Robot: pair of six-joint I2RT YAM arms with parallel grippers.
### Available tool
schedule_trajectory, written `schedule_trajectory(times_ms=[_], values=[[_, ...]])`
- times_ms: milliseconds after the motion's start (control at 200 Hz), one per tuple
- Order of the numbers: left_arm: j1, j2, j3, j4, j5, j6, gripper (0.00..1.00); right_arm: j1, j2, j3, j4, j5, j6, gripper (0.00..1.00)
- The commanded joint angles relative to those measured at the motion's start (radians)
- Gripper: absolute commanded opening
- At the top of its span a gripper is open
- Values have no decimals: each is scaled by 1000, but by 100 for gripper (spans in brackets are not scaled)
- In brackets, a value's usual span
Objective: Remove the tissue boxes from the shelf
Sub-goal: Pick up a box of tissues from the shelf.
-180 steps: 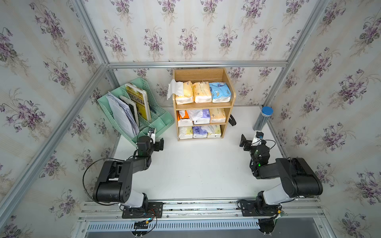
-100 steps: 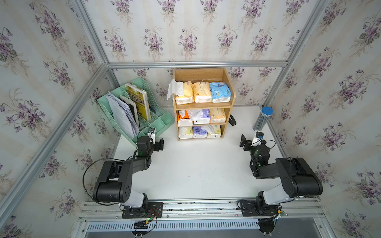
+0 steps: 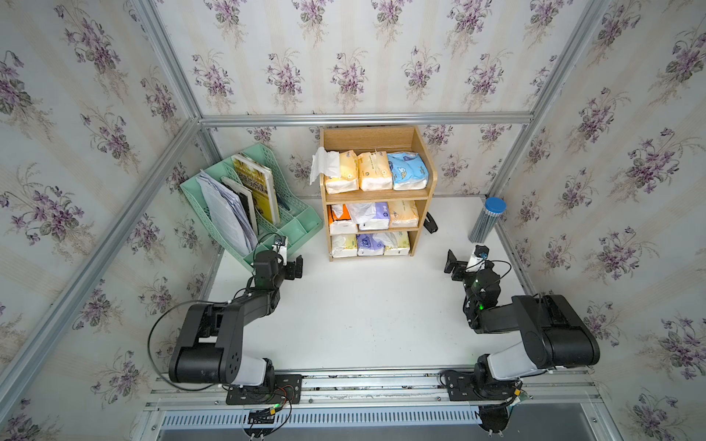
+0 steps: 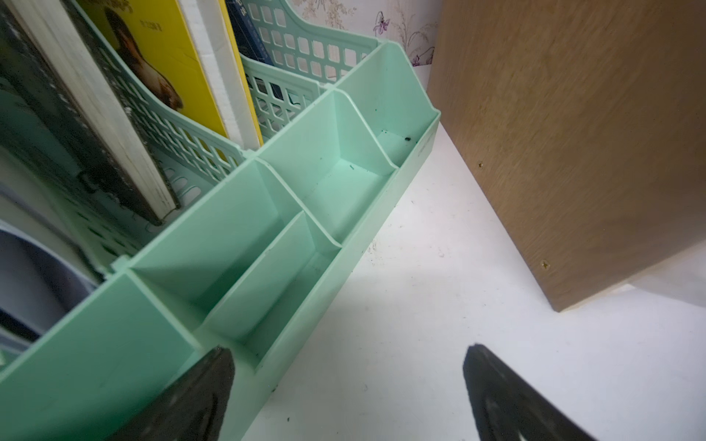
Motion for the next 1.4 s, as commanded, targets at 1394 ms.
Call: schedule_trajectory(times_ms=[1394], values=[[-393,-239,472,-583,-19,-343,99,607,-118,1083,-1087,16,586,72]])
